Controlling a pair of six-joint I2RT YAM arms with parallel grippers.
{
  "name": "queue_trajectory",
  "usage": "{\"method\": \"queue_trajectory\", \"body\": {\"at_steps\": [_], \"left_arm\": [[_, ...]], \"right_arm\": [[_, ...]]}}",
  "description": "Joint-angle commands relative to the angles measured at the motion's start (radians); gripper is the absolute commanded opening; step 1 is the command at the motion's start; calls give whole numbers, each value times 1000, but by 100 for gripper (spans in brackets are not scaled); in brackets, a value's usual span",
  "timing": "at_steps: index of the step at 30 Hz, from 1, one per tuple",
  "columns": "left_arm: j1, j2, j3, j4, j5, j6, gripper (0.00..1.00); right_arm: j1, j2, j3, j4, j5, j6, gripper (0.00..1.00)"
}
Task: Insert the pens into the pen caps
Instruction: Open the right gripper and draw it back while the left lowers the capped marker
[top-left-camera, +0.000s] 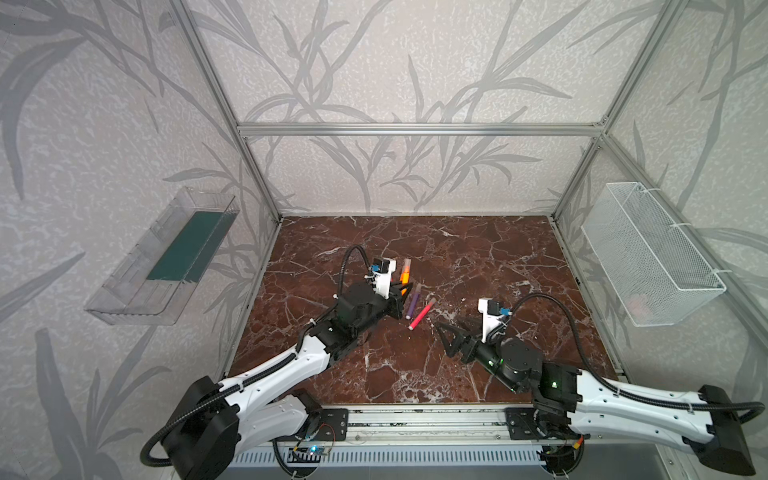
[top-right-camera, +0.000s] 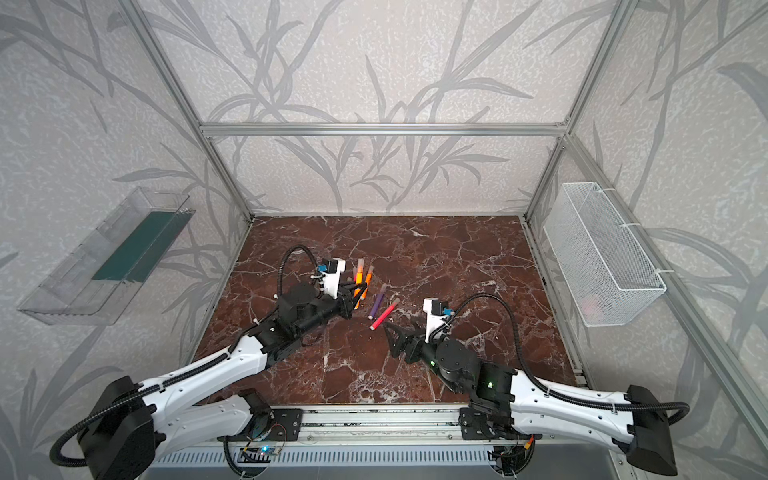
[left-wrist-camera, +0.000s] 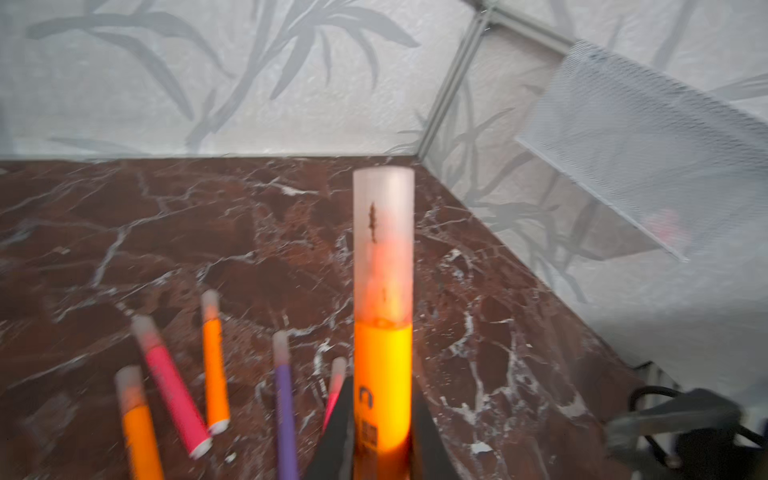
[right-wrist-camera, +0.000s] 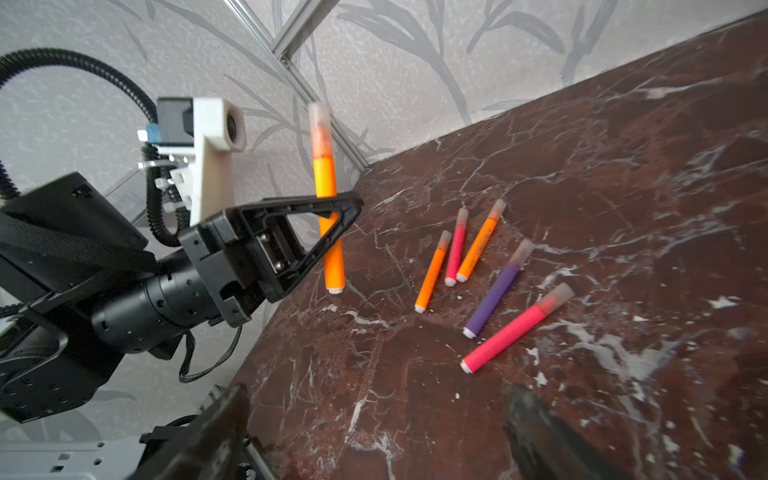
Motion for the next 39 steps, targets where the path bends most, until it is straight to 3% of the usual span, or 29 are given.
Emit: {"method": "queue_trajectory", "body": {"at_steps": [1, 5, 7, 11, 13, 17, 21, 25, 29, 33, 36, 39], "left_arm": [[40, 12, -26, -138, -246, -63, 0], [98, 68, -14, -285, -367, -139, 0], [127, 117, 2, -326, -360, -164, 0], [149, 234, 30, -343, -316, -197, 0], [154, 281, 49, -355, -304, -203, 0], [160, 344, 96, -435, -338, -237, 0], [161, 348, 104, -468, -351, -238, 0], [163, 372, 106, -432, -309, -223, 4], [169, 452, 129, -406, -284, -211, 4], [187, 547, 183, -431, -251, -206, 3], [197, 596, 211, -444, -253, -202, 7], [208, 612, 208, -415, -238, -202, 16]], "right_arm": [[-6, -94, 59, -261, 169, 3, 99], [-36, -125, 169, -535, 421, 24, 99], [-64, -103, 222, -608, 547, -47, 99], [-206, -19, 301, -564, 711, -393, 99], [-329, 23, 325, -593, 643, -422, 99], [-570, 78, 268, -444, 327, -592, 99], [-726, 149, 127, -129, 193, -733, 99], [-899, 315, 93, -14, 86, -718, 99], [-930, 503, 100, 76, 134, -752, 99], [-933, 604, 76, 237, 48, -791, 99], [-939, 682, 42, 387, 33, -834, 99], [-941, 673, 30, 408, -10, -846, 99]]}}
